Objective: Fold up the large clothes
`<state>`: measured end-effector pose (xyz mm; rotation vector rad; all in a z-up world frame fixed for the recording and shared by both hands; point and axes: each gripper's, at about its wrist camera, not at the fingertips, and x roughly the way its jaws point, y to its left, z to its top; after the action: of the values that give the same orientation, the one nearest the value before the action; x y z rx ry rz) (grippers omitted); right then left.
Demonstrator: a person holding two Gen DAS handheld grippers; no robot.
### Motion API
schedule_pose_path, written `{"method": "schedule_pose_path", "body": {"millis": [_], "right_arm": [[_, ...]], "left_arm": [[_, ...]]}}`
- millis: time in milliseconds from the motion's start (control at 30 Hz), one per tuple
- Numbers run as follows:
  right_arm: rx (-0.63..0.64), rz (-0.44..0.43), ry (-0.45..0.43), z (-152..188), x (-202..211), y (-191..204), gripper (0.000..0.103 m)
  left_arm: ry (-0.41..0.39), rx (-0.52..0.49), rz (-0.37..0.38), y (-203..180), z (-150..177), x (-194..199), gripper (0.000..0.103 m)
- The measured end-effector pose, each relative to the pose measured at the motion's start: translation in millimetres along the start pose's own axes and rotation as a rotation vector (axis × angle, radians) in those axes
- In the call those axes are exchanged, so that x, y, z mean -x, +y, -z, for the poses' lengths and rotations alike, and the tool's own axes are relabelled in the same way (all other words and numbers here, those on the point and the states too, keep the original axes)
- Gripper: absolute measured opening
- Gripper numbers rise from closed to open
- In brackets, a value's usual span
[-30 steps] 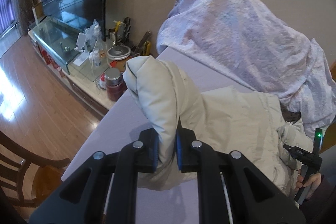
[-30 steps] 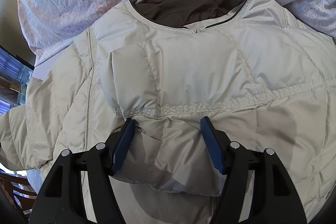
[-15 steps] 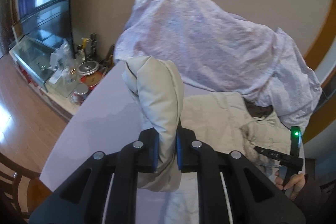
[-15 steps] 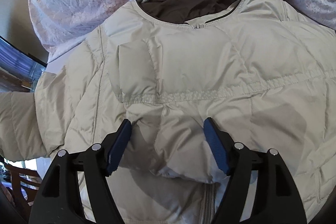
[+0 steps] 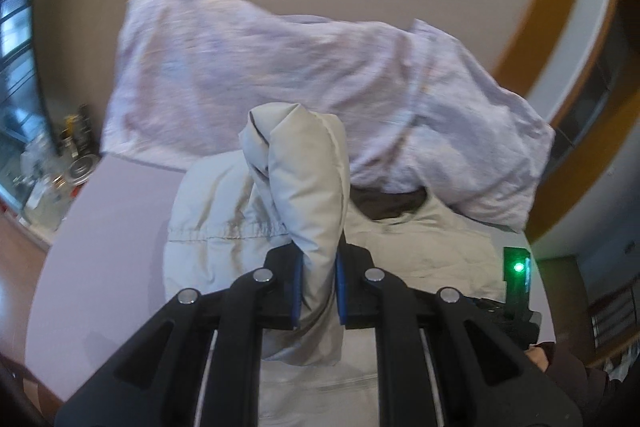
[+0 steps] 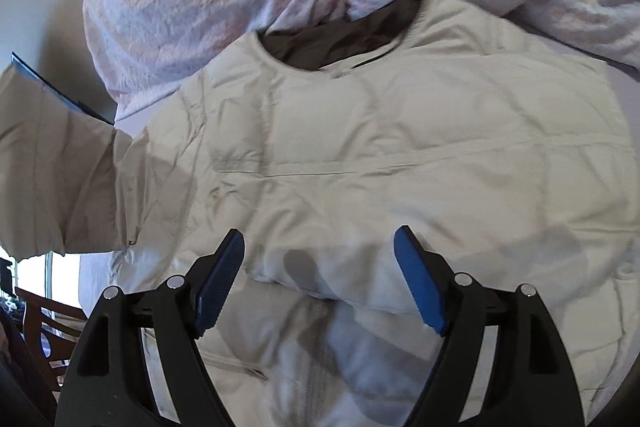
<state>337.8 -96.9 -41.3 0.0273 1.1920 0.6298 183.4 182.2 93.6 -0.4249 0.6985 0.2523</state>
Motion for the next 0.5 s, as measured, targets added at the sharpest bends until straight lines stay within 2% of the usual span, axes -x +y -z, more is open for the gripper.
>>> {"method": "schedule_pose_path", "body": {"millis": [233, 500], "right_arm": [[-0.077, 0.015, -0.035, 12, 21, -47, 0.079], [-0.122, 0.032, -0.079, 25, 46, -84, 0.079]], "left_arm": [[0.048, -0.064, 0.093, -74, -1, -33, 0.013], [0.109, -0.091, 0.148, -125, 1, -72, 0.013]]}}
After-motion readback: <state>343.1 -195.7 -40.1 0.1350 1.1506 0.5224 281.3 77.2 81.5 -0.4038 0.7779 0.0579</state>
